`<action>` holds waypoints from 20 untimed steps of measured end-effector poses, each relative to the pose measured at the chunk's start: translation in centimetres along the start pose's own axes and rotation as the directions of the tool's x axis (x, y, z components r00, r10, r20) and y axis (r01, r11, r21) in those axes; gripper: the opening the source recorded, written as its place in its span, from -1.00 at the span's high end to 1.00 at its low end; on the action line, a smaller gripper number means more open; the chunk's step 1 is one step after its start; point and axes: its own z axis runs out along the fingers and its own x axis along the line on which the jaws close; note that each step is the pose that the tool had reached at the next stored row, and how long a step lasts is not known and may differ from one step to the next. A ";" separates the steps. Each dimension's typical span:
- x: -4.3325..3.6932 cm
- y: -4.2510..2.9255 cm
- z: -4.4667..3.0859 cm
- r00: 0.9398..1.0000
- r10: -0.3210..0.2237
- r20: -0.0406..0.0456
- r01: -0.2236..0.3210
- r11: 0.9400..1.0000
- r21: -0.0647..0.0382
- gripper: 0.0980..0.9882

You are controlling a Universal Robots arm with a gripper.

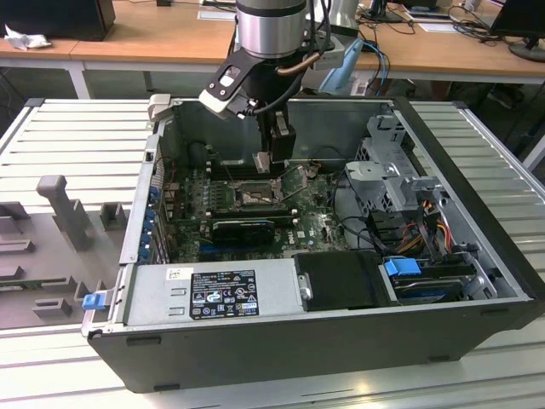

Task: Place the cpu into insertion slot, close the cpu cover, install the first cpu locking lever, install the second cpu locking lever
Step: 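Place the cpu into insertion slot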

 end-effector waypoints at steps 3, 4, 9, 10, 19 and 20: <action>0.00 -0.03 0.20 1.000 0.002 0.000 -0.002 1.000 0.000 0.04; -0.01 -0.03 0.27 1.000 0.002 0.000 -0.002 1.000 0.000 0.04; 0.00 -0.12 0.69 1.000 0.011 0.001 -0.011 1.000 0.002 0.04; 0.00 -0.17 0.83 1.000 0.017 0.001 -0.017 1.000 0.002 0.04; 0.00 -0.27 1.22 1.000 0.026 0.002 -0.026 1.000 0.002 0.04; 0.00 -0.28 1.32 1.000 0.027 0.002 -0.027 1.000 0.002 0.04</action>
